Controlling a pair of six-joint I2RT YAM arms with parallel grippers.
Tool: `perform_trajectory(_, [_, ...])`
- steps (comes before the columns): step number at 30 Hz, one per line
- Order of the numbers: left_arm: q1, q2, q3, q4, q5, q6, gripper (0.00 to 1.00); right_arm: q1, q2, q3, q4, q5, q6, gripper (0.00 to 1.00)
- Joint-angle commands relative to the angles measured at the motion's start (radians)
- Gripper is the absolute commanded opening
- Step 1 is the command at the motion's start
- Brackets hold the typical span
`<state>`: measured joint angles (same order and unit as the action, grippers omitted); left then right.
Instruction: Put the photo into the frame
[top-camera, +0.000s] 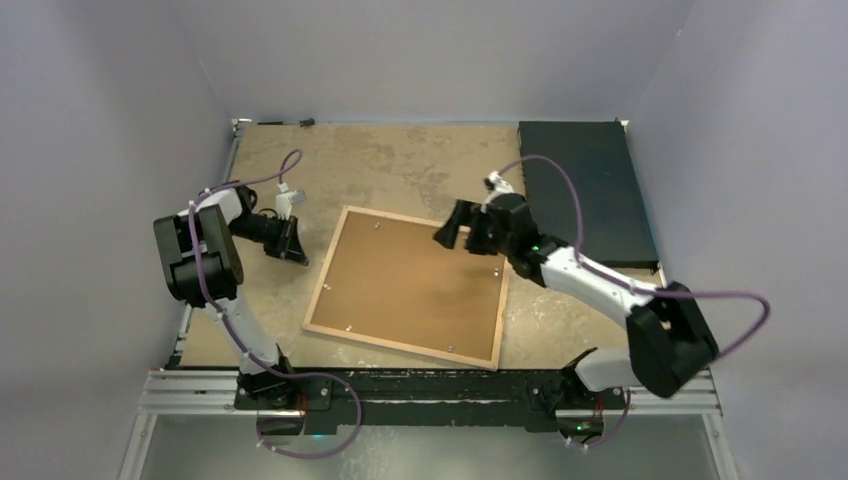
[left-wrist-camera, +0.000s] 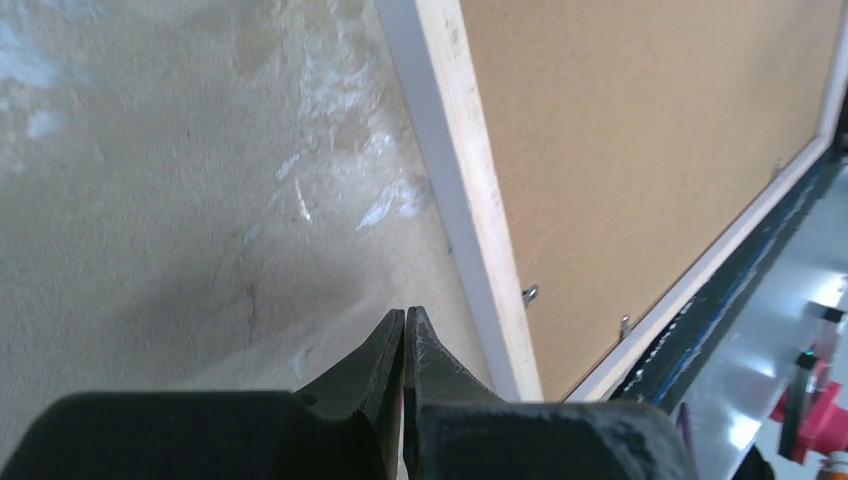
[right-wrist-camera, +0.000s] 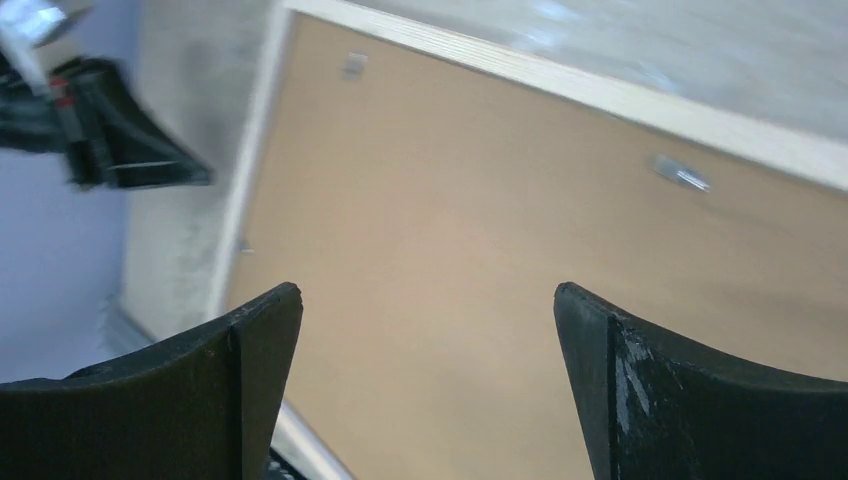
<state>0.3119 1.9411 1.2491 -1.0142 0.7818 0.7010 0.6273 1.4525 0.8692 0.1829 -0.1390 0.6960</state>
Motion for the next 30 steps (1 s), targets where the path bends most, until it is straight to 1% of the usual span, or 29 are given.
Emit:
perform_trajectory(1, [-0.016,-0.068,-0.078,0.094,-0.113,0.027,0.00,-0.079,-0.160,-0.195,-0.227,0.137,-0.009,0.99])
perform_trajectory(5, [-0.041,-0.107,-0.150,0.130,-0.159,0.040,0.00,-0.153,-0.275,-0.288,-0.253,0.152,0.015,0.99])
perform_trajectory(8, [-0.069,-0.143,-0.176,0.137,-0.183,0.050,0.00,-0.184,-0.295,-0.330,-0.255,0.153,0.025,0.99])
perform_trajectory(12, [-0.092,-0.167,-0.194,0.137,-0.199,0.058,0.00,-0.196,-0.253,-0.356,-0.218,0.142,0.028,0.99])
perform_trajectory(16, [-0.101,-0.167,-0.201,0.134,-0.205,0.066,0.00,-0.198,-0.188,-0.350,-0.139,0.082,0.034,0.99])
perform_trajectory(20, [-0.109,-0.171,-0.215,0.134,-0.211,0.081,0.00,-0.197,-0.094,-0.292,-0.088,0.041,0.029,0.99])
perform_trajectory(23, [-0.116,-0.171,-0.220,0.125,-0.218,0.095,0.00,-0.197,-0.016,-0.212,-0.042,0.021,-0.001,0.99])
perform_trajectory(26, [-0.124,-0.165,-0.221,0.114,-0.223,0.109,0.00,-0.195,0.108,-0.068,-0.019,0.016,-0.025,0.99])
perform_trajectory(30, [-0.140,-0.160,-0.224,0.082,-0.225,0.138,0.00,-0.192,0.330,0.179,-0.036,-0.010,-0.068,0.99])
